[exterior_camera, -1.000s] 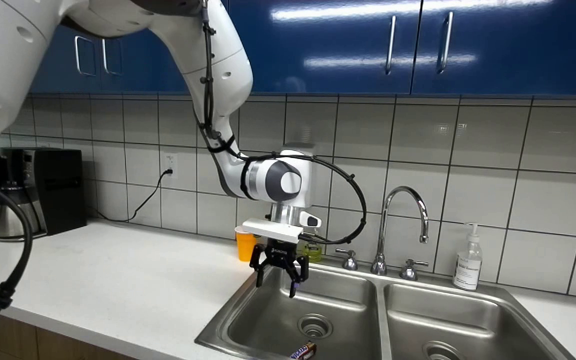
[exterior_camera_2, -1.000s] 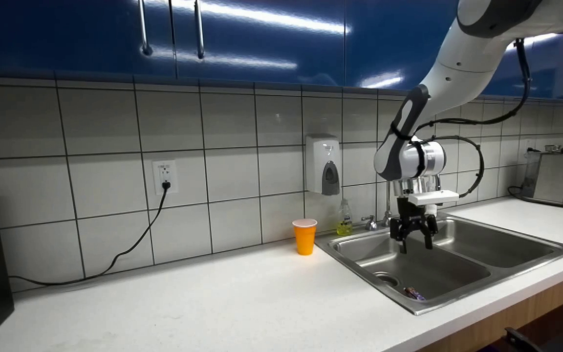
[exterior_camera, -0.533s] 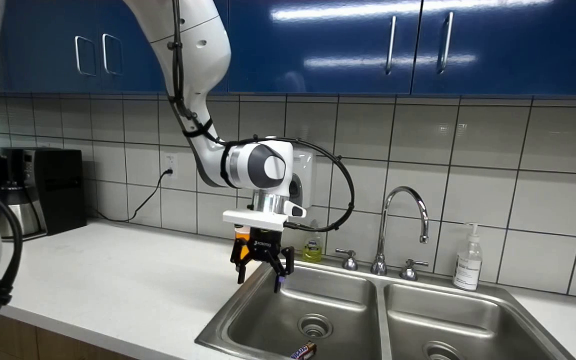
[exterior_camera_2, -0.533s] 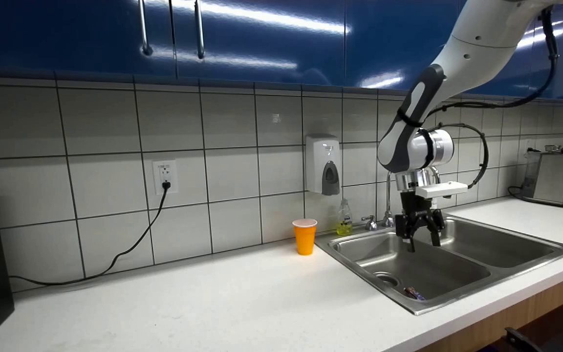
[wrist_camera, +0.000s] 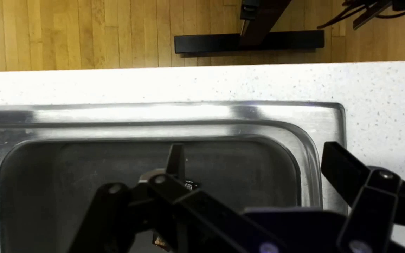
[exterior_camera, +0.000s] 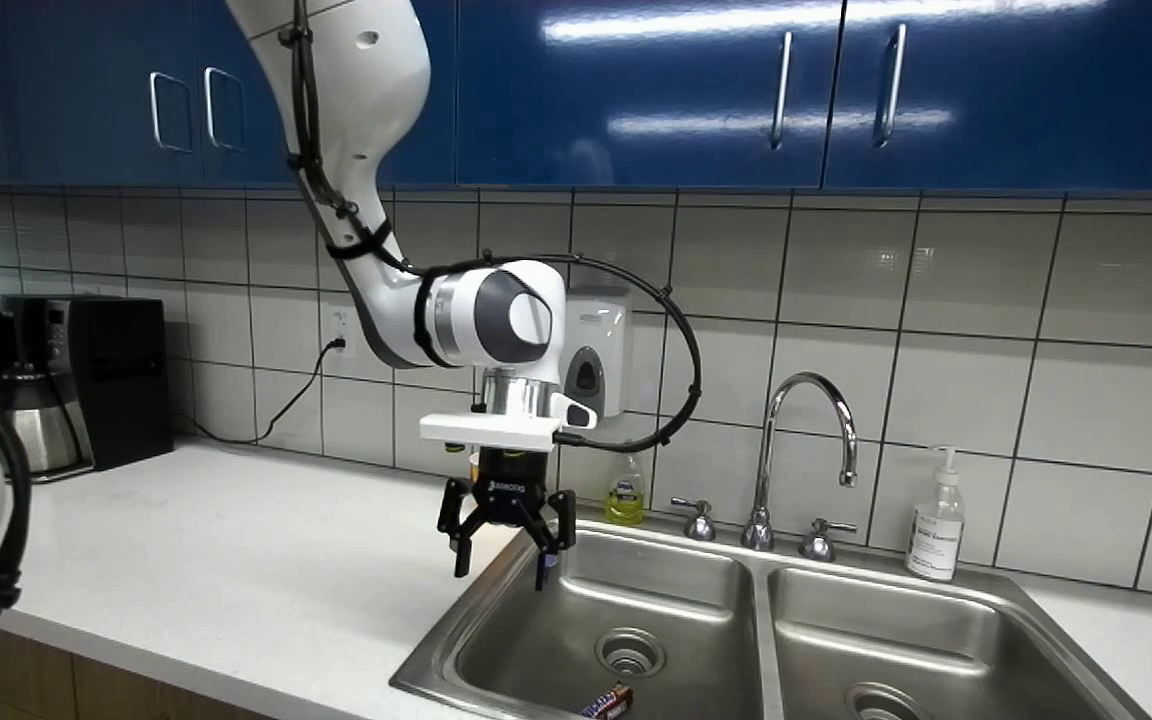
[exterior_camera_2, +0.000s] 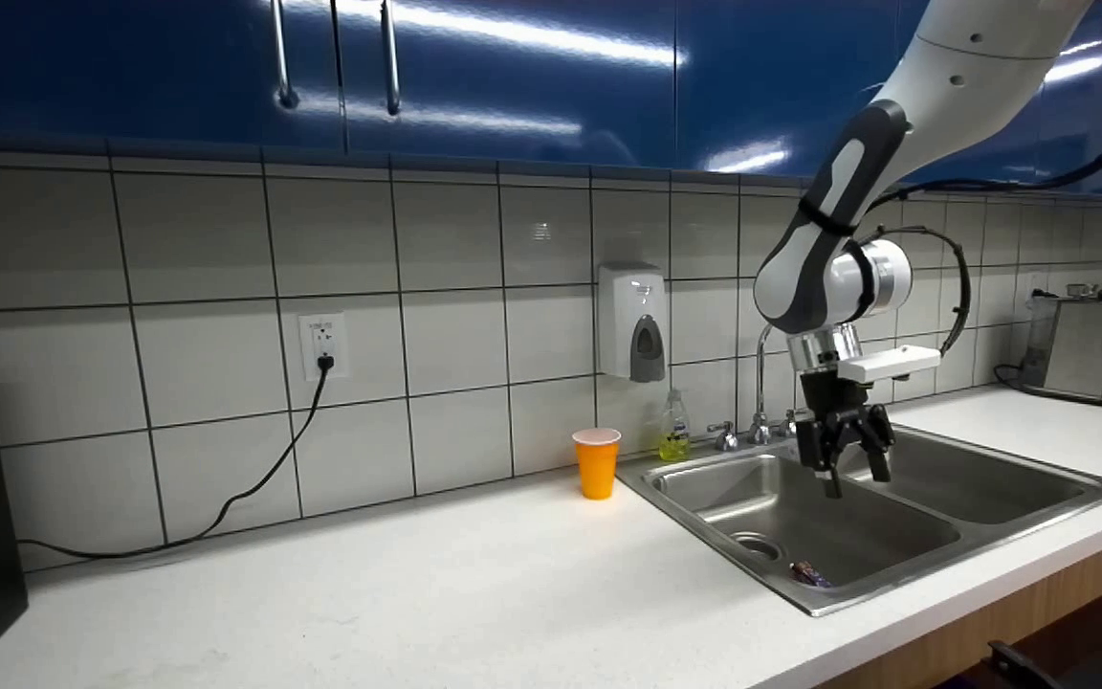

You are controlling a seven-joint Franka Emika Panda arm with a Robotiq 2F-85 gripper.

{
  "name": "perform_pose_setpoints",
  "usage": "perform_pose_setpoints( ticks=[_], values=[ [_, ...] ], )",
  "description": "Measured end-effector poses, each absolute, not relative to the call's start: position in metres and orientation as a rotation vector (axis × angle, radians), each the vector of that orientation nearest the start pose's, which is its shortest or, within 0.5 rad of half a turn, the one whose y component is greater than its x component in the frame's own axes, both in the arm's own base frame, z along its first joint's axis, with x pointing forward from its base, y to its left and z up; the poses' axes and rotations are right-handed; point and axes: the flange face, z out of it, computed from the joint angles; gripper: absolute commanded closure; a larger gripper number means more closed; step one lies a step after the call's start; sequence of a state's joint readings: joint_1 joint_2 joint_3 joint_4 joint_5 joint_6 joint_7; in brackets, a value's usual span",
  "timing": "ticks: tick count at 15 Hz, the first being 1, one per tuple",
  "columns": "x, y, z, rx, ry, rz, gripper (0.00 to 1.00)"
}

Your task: Put the brown packet in the sink on the left.

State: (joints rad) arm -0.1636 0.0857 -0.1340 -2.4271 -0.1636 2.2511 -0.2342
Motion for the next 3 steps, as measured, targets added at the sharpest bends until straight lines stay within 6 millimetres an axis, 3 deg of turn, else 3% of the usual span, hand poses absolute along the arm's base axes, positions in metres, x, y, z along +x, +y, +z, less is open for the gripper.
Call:
perform_pose_setpoints(
  ticks=[3],
  values=[
    [0.4276, -0.1395, 0.2634, -3.172, -0.097, 0.452, 0.0]
  ],
)
